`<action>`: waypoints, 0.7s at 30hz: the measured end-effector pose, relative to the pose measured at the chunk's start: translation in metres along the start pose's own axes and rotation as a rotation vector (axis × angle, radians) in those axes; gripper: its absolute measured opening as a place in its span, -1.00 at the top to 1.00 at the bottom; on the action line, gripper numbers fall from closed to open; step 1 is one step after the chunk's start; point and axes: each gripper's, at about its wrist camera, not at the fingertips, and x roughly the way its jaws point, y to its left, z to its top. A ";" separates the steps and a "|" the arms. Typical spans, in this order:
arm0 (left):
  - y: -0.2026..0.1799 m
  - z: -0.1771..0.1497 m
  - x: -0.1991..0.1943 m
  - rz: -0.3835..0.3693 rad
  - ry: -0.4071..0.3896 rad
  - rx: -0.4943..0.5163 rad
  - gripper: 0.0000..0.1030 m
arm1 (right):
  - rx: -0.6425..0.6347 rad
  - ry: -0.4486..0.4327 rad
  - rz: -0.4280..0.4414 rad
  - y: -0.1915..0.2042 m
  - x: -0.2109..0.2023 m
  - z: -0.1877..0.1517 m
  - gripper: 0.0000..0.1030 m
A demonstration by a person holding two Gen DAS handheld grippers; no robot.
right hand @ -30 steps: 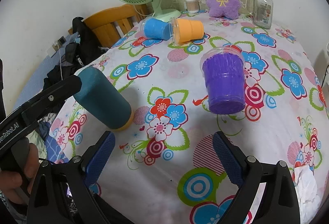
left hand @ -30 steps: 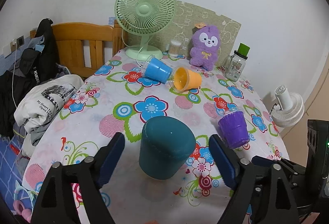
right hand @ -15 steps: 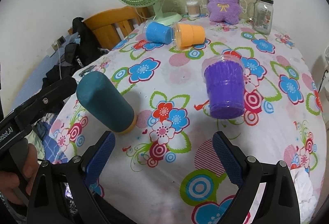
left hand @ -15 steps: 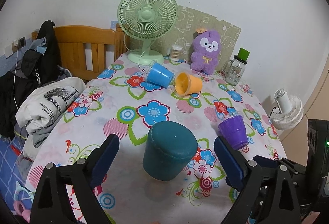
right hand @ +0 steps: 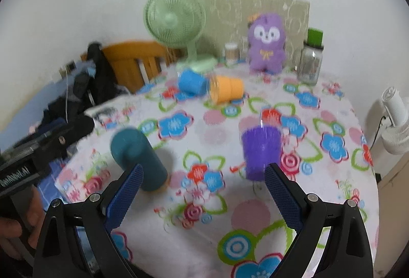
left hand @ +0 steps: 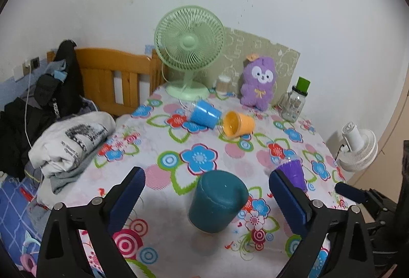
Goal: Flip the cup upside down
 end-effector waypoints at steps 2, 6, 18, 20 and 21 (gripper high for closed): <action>0.000 0.001 -0.006 0.010 -0.026 0.005 -0.98 | 0.021 -0.057 0.016 -0.002 -0.010 0.003 -0.89; 0.000 0.004 -0.014 0.017 -0.065 0.015 -1.00 | 0.016 -0.153 0.019 0.000 -0.030 0.010 -0.92; -0.001 0.004 -0.015 0.014 -0.068 0.020 -0.99 | 0.014 -0.148 0.025 0.004 -0.028 0.009 -0.92; 0.000 0.003 -0.015 0.014 -0.067 0.018 -1.00 | 0.015 -0.150 0.027 0.003 -0.027 0.009 -0.92; 0.001 0.002 -0.015 0.015 -0.067 0.019 -1.00 | 0.015 -0.152 0.027 0.003 -0.027 0.009 -0.92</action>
